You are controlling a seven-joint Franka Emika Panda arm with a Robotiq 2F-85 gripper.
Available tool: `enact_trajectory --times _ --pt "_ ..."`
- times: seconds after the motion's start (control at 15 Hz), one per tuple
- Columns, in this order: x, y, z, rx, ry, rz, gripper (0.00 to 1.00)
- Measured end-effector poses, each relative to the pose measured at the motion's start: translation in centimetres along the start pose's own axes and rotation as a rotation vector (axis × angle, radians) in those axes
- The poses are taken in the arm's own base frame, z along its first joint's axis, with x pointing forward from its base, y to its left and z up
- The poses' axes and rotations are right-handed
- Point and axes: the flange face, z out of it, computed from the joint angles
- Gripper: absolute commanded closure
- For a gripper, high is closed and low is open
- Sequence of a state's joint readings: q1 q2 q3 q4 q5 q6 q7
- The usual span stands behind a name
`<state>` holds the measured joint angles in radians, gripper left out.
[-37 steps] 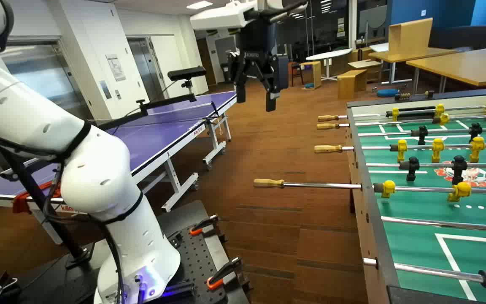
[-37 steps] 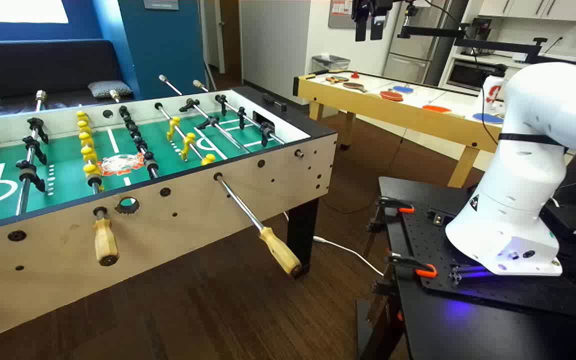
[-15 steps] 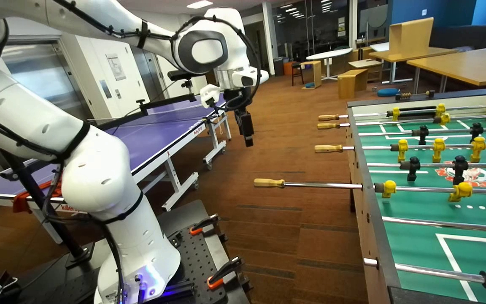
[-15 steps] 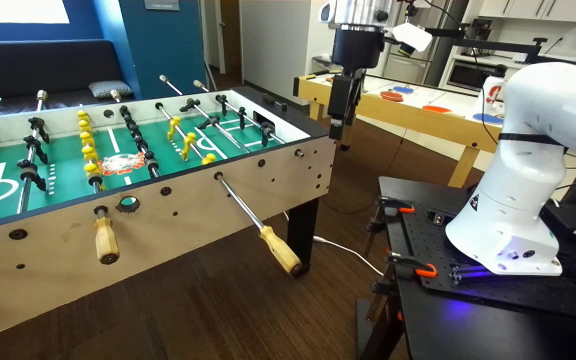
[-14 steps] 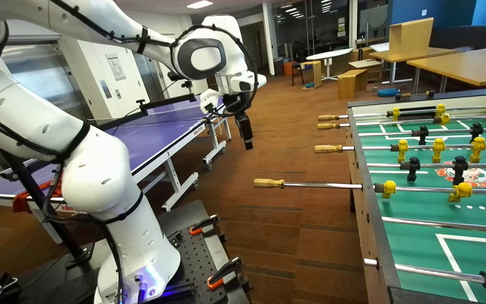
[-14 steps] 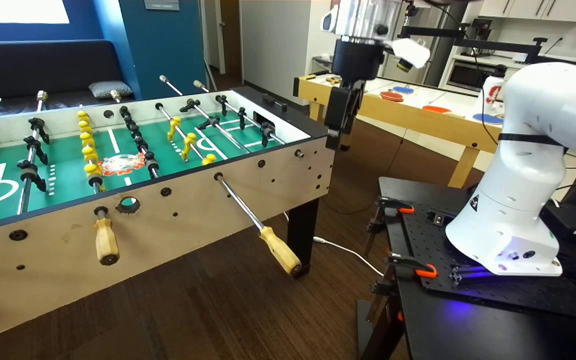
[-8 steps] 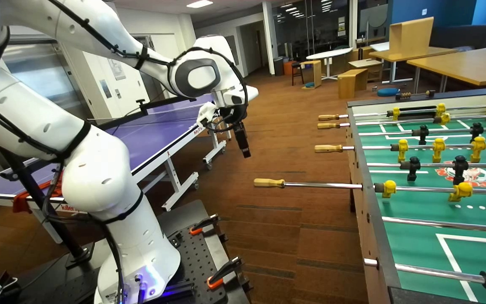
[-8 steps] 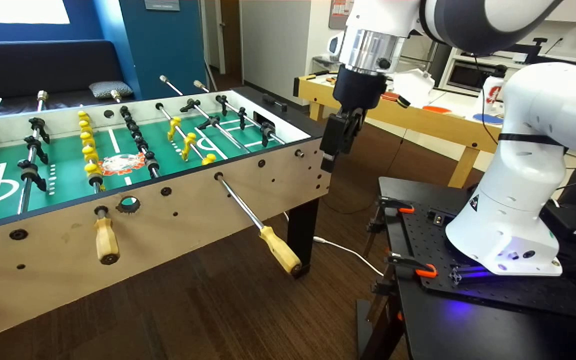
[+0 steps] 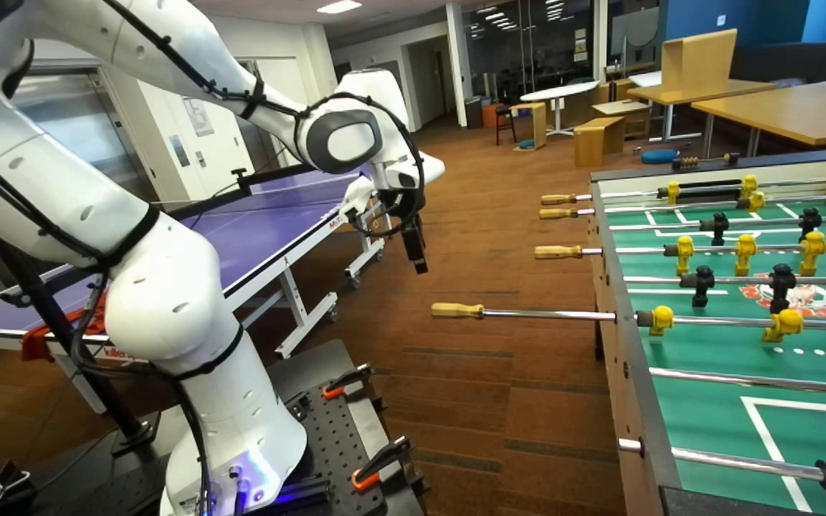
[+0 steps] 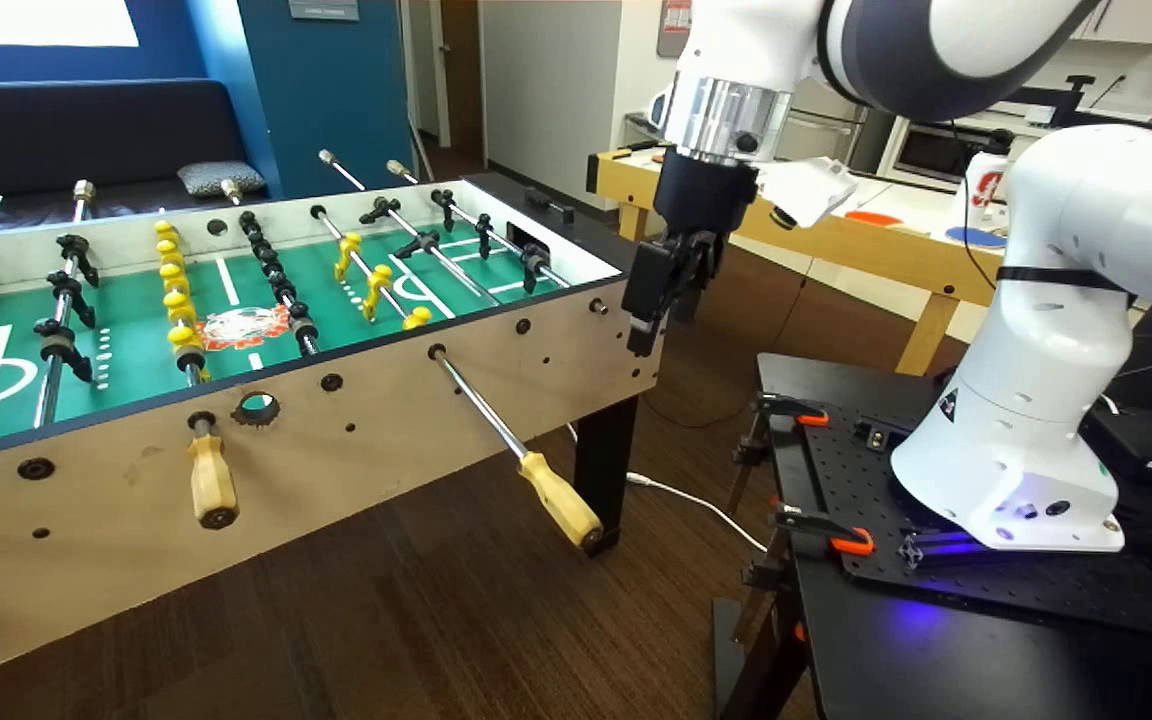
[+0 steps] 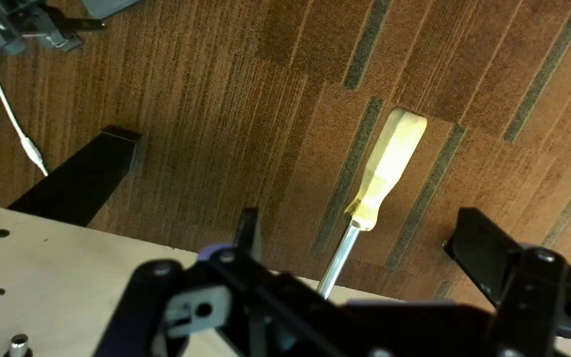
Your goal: Push the first Foosball handle from the right inwards
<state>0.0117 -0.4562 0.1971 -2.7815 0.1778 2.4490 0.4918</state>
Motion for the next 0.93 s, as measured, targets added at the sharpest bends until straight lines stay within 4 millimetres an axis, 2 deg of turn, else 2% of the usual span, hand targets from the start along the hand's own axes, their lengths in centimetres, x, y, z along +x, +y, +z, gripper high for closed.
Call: enact_trajectory --times 0.33,0.67,0.93 --pt "1.0 -1.0 4.6 0.055 0.017 0.120 0.00" --pt "0.5 -2.7 9.0 0.067 0.023 0.185 0.00" --pt "0.3 -3.5 11.7 0.069 0.013 0.243 0.00"
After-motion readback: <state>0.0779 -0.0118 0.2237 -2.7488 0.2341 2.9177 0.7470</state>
